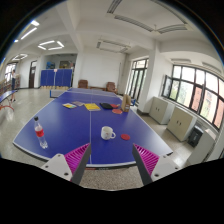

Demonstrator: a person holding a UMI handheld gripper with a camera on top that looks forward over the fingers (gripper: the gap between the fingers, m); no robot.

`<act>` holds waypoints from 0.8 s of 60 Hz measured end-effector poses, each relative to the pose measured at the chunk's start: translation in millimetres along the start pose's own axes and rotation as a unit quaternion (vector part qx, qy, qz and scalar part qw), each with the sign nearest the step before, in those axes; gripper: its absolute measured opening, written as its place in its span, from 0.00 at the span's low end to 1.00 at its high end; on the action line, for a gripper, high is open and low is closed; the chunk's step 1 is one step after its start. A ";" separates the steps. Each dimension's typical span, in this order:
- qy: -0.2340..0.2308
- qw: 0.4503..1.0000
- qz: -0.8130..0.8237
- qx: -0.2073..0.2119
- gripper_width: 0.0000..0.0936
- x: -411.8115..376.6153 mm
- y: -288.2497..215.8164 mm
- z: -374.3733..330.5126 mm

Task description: Pour water

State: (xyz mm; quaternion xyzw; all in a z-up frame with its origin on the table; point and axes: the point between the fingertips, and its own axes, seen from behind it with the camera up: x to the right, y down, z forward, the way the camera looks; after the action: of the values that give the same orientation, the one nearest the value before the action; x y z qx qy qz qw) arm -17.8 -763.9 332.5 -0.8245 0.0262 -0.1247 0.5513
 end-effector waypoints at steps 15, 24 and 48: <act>0.029 0.999 0.010 -0.043 0.91 -52.7 71.6 24.0; 0.017 0.995 0.001 -0.096 0.91 -117.8 154.9 33.8; -0.121 0.989 0.039 -0.079 0.90 -405.4 173.5 136.3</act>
State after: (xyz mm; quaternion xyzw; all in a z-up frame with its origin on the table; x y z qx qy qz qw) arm -361.7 -635.4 52.8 -0.8728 0.0017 -0.0002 0.4881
